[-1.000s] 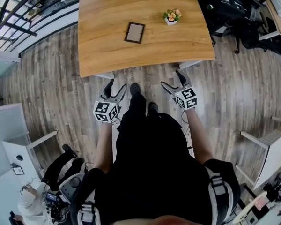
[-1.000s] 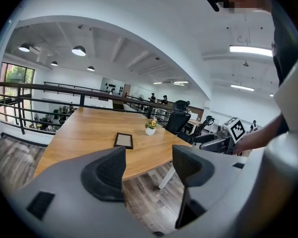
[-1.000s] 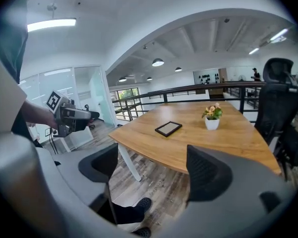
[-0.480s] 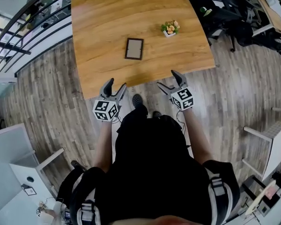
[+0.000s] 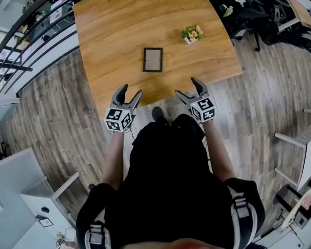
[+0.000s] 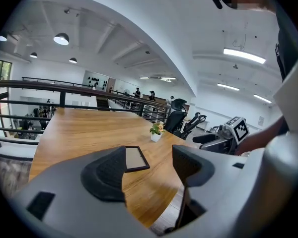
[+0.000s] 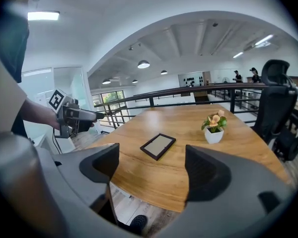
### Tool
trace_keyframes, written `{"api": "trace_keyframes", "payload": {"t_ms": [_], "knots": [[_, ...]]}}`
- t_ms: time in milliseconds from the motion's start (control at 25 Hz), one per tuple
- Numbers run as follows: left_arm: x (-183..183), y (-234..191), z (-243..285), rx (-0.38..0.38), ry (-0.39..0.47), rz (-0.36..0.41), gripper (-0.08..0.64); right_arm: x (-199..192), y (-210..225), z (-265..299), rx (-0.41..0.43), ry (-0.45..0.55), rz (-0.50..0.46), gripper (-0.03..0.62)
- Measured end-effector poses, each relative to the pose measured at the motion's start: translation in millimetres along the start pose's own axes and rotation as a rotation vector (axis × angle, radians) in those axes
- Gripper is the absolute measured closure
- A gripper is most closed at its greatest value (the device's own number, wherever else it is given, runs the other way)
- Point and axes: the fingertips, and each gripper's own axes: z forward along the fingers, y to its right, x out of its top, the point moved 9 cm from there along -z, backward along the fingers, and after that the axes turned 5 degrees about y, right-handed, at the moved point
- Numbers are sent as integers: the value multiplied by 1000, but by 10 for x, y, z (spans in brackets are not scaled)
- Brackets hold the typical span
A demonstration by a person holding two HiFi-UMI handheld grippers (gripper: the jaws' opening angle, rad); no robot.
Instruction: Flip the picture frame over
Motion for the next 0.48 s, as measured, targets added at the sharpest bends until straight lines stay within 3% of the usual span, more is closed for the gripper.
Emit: {"api": "trace_keyframes", "payload": {"t_ms": [480], "knots": [[-57,-196,255,76,-60,-48,259,111,299,410,40,-17,13,207]]}}
